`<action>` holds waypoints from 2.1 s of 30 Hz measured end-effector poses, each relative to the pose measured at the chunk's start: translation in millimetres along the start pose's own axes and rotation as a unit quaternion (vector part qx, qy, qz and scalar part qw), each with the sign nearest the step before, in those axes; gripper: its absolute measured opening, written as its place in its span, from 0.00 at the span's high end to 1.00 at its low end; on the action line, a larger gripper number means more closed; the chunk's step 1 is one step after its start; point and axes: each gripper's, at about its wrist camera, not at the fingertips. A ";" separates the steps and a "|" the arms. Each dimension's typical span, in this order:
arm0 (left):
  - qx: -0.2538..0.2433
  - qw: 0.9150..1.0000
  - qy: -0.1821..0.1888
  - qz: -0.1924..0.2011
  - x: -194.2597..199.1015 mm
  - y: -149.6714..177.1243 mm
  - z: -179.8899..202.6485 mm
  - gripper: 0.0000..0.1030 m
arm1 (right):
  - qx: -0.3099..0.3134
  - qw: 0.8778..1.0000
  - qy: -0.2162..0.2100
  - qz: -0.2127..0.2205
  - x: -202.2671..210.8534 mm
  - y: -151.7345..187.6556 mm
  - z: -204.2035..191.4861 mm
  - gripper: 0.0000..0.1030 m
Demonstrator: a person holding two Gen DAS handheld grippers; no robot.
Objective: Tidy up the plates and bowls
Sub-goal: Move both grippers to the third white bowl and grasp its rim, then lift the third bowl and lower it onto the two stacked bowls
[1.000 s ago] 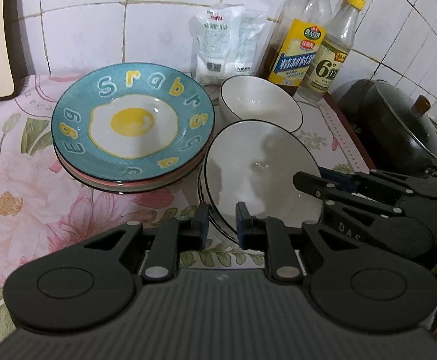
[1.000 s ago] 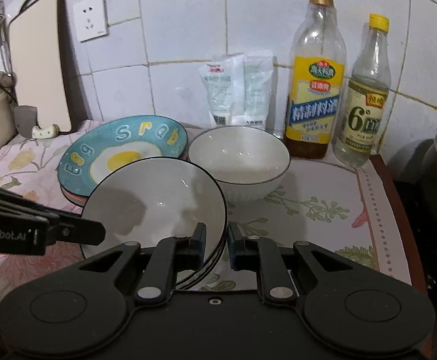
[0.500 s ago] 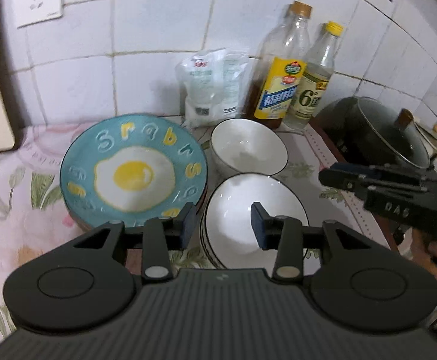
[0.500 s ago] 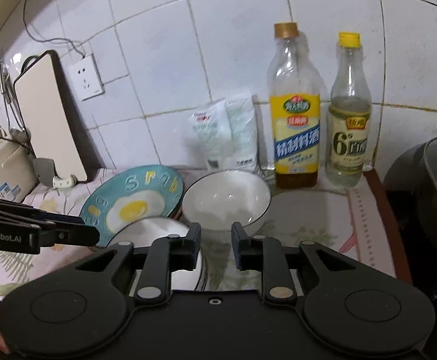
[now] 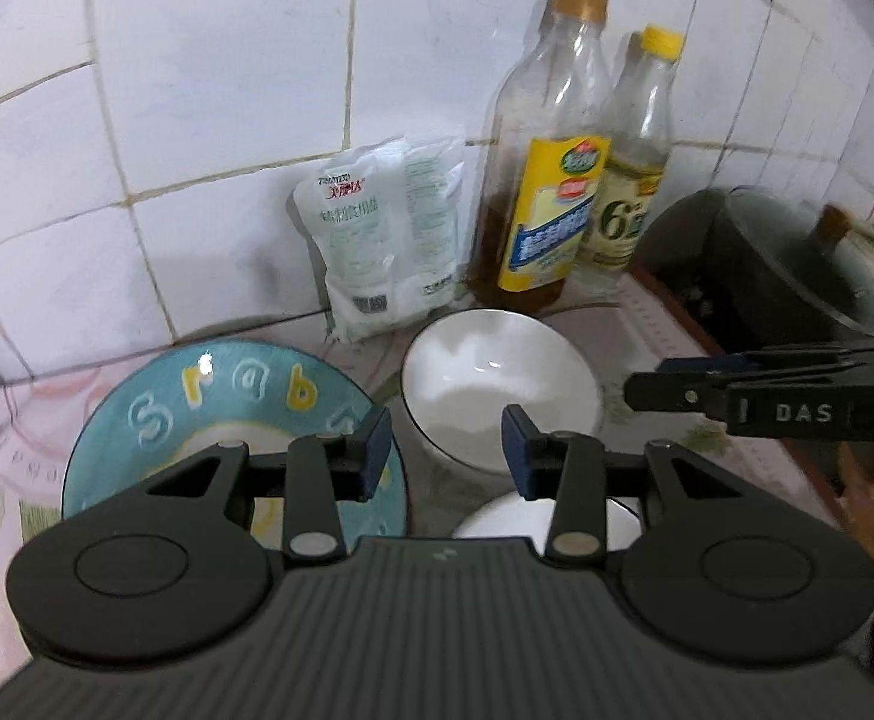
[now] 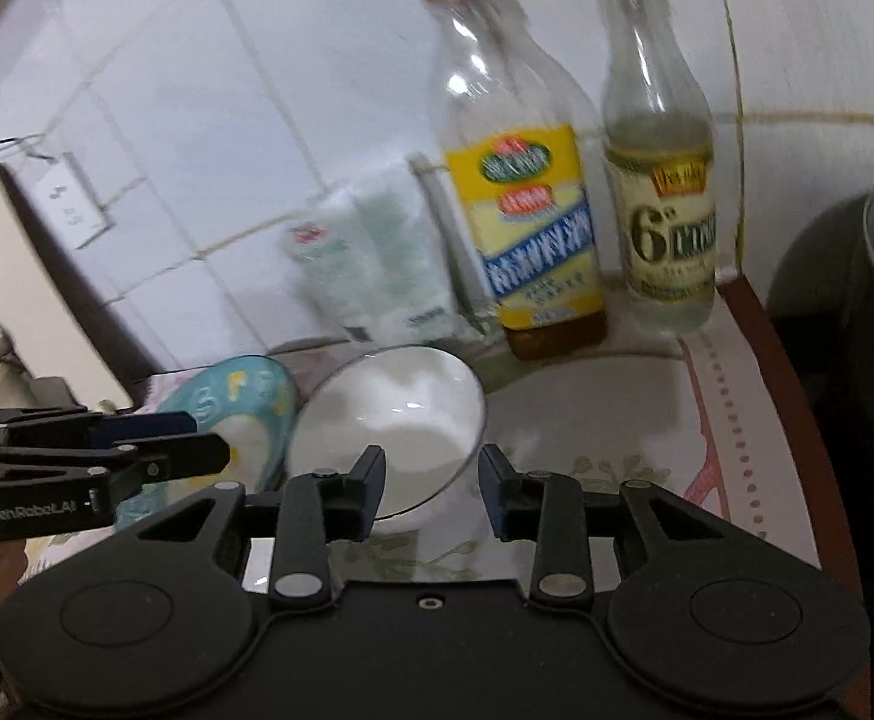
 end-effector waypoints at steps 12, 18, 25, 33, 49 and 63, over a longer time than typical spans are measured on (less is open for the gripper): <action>-0.020 0.999 -0.009 -0.038 -67.0 -9.9 -11.1 0.69 | -0.047 0.998 0.000 -0.048 -45.1 -12.6 21.9 0.62; -0.066 0.997 -0.030 -0.042 -75.8 -9.5 -3.7 0.90 | -0.055 0.997 -0.005 -0.058 -58.0 -13.4 24.0 0.67; -0.073 0.996 -0.038 -0.036 -78.3 -6.7 2.8 0.92 | -0.064 0.996 -0.016 -0.061 -64.2 -10.8 23.5 0.77; -0.016 0.999 -0.025 -0.035 -70.4 -15.5 -2.6 0.92 | -0.100 0.993 -0.030 -0.050 -50.6 -9.0 32.3 0.79; 0.023 1.000 -0.014 0.005 27.1 -18.9 -0.4 0.92 | -0.058 0.997 -0.050 0.005 34.8 -5.4 -17.2 0.79; 0.029 0.999 -0.013 0.029 87.5 23.7 4.3 0.92 | -0.037 0.997 -0.069 -0.015 64.4 29.3 -47.2 0.79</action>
Point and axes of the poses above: each gripper's, at about its wrist camera, not at the fingertips, and x roughly against the way its jaws point, z to its right, y to its underside, and after that the axes turned 10 degrees about -x, right-handed
